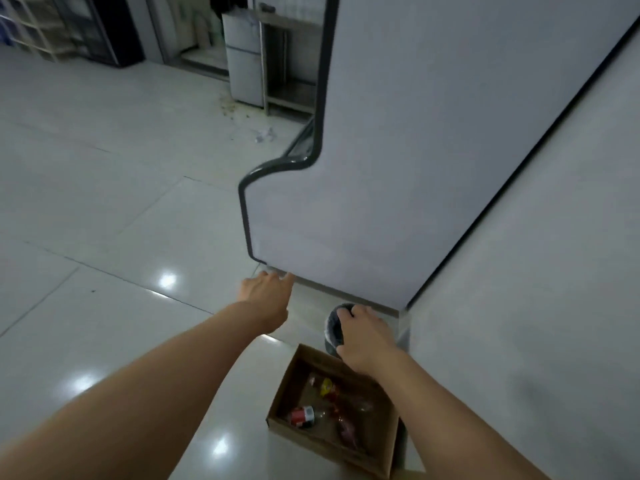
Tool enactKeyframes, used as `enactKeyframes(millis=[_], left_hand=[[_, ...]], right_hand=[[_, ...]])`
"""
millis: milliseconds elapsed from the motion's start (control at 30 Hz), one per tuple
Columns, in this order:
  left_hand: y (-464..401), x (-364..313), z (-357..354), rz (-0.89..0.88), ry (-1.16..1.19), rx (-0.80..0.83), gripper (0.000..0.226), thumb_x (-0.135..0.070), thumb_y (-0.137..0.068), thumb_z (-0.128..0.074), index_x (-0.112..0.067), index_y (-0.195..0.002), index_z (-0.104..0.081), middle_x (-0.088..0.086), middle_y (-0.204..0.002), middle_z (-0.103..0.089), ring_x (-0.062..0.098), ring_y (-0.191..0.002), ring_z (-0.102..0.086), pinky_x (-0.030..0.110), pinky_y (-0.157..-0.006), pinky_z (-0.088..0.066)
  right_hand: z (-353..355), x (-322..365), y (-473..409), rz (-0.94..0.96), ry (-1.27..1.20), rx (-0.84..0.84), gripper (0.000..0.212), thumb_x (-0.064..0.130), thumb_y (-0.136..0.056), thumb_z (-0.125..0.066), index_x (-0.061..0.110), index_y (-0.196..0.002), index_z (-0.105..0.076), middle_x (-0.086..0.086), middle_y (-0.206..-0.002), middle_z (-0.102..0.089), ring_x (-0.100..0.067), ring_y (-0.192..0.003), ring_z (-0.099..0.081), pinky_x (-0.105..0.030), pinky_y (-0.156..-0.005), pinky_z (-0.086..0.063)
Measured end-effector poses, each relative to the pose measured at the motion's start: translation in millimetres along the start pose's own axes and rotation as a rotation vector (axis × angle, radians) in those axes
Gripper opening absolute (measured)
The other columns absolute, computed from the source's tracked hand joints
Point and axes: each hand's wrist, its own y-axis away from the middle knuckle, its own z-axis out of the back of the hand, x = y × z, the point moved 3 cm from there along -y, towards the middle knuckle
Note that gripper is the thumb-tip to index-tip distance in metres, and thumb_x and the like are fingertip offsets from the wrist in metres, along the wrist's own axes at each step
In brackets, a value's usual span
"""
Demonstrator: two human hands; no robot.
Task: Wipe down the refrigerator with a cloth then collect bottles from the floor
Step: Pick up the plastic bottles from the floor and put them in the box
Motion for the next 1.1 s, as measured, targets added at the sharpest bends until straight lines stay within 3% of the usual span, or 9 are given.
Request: enactKeyframes(millis=[300, 767, 1100], left_hand=[[49.2, 122.0, 77.4, 0.187, 0.015, -0.108, 0.048, -0.030, -0.091, -0.053, -0.016, -0.133, -0.033, 0.010, -0.121, -0.051, 0.028, -0.113, -0.051, 0.035, -0.082, -0.041], [71.7, 385.6, 159.0, 0.290, -0.021, -0.253, 0.048, -0.033, -0.090, -0.052, -0.017, -0.132, -0.034, 0.006, -0.117, -0.053, 0.027, -0.112, -0.052, 0.033, -0.077, -0.036], [25.8, 531.4, 192.5, 0.318, -0.004, -0.266, 0.048, -0.035, -0.090, -0.054, -0.017, -0.131, -0.036, 0.004, -0.117, -0.053, 0.025, -0.109, -0.053, 0.031, -0.076, -0.037]], right_hand=[[117.8, 117.3, -30.0, 0.138, 0.100, -0.120, 0.049, 0.020, -0.091, -0.051, 0.011, -0.136, -0.034, -0.014, -0.136, -0.037, -0.030, -0.127, -0.034, -0.039, -0.099, -0.038], [214.7, 352.2, -116.3, 0.171, 0.088, -0.217, 0.045, 0.021, -0.091, -0.052, 0.011, -0.132, -0.037, -0.014, -0.132, -0.040, -0.031, -0.124, -0.039, -0.041, -0.096, -0.041], [273.8, 463.4, -210.2, 0.188, 0.103, -0.252, 0.043, 0.019, -0.091, -0.050, 0.011, -0.131, -0.036, -0.013, -0.129, -0.041, -0.029, -0.119, -0.040, -0.038, -0.088, -0.041]])
